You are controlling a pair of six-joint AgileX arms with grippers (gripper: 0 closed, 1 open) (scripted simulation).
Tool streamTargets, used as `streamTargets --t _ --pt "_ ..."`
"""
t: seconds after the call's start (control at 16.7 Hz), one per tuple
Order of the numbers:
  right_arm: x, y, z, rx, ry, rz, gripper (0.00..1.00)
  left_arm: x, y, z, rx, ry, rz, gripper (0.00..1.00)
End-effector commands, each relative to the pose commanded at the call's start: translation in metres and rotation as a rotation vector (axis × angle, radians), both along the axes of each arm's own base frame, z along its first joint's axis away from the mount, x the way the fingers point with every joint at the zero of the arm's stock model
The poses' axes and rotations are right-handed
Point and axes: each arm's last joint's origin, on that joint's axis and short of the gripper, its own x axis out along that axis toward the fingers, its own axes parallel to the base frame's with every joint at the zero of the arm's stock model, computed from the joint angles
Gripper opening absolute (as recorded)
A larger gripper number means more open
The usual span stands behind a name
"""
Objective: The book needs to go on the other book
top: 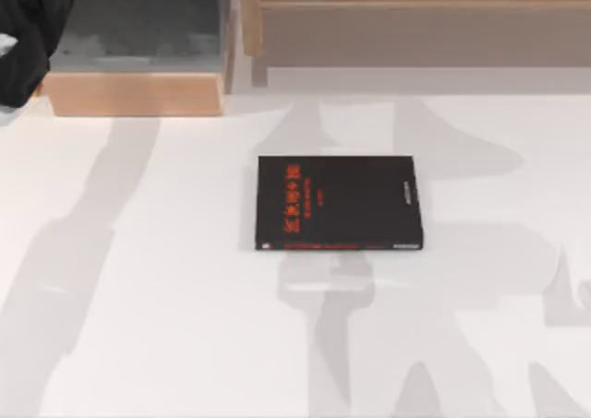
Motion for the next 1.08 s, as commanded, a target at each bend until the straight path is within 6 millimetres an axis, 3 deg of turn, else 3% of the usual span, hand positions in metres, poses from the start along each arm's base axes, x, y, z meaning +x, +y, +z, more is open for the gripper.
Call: streamTargets --t 0.24,0.66,1.08 --pt "0.000 0.000 0.000 0.000 0.000 0.000 1.00 0.033 -0.017 -0.007 -0.012 -0.057 -0.001 1.00" --pt "0.000 0.000 0.000 0.000 0.000 0.000 1.00 0.037 -0.018 -0.008 -0.013 -0.062 0.001 1.00" --pt "0.000 0.000 0.000 0.000 0.000 0.000 1.00 0.066 -0.020 -0.008 -0.014 -0.064 -0.002 1.00"
